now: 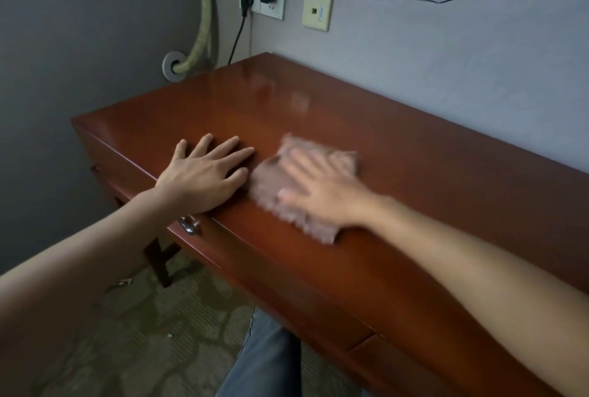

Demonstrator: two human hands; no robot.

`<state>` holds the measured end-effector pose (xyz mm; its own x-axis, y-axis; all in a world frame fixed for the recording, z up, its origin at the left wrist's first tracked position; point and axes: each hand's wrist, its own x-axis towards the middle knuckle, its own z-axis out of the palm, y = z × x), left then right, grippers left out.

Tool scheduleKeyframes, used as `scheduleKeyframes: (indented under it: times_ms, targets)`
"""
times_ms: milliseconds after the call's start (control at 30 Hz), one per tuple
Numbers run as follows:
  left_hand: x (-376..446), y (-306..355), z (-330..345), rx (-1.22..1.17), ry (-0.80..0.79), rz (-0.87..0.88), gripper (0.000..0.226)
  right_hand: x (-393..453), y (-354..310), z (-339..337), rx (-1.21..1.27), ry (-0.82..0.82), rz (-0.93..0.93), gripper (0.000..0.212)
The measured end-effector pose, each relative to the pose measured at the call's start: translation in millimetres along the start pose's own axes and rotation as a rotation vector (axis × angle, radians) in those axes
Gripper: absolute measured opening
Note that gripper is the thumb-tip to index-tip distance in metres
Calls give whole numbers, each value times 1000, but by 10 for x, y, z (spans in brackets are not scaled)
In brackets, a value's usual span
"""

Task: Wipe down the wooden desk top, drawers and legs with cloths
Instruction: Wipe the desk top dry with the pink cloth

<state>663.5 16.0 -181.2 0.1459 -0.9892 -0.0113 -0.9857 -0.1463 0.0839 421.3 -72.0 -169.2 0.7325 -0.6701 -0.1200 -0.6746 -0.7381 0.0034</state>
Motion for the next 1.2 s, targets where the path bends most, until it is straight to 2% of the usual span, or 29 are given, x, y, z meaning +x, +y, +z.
scheduleKeyframes:
  times_ms: [67,100,133,200,300,367,433,500,567,633,733,800,833,867,967,1033,1100,1200]
  targets:
    - [13,9,-2,-12,-16,3,58,167,480,-84,62,-32,347,78]
    - [14,10,9,-8,-30,5,58,205,588,-78,92,-30,446,78]
    - [12,17,7,-5,-32,8,58,202,544,-56,98,-29,452,78]
    - [19,16,13,5,-2,11,59,61,142,38,54,-5,259,76]
    - [17,88,-22,83,130,91,68,-433,-495,164,14,27,-160,80]
    - [3,176,-44,63,213,178,64,-481,-350,127,-15,19,-207,82]
    - [16,258,-40,8,233,211,48,-291,176,75,-25,1,12,82]
    - [37,360,-46,-44,195,197,51,-156,755,-22,46,-35,349,82]
    - [99,476,-43,-72,189,197,53,-124,1031,-50,112,-29,546,82]
    - [224,606,-37,-109,197,201,51,-174,814,-18,115,-28,466,79]
    - [480,831,-49,-152,161,216,51,-588,58,121,18,29,70,78]
    - [649,983,-73,-147,140,250,50,-921,-158,192,6,36,-163,79]
    - [720,1060,-87,-143,134,268,48,-966,-47,177,-14,24,-183,80]
    - [782,1138,-87,-139,124,285,47,-943,157,170,-38,21,-126,81]
    - [883,1352,-20,-89,18,272,53,-815,934,119,15,-12,322,81]
    - [913,1403,79,-21,-59,231,60,-852,1178,116,61,-21,496,77]
    - [930,1393,123,6,-73,217,62,-992,982,158,42,-31,430,75]
    - [908,1398,128,12,-64,215,63,-1357,328,236,4,23,105,76]
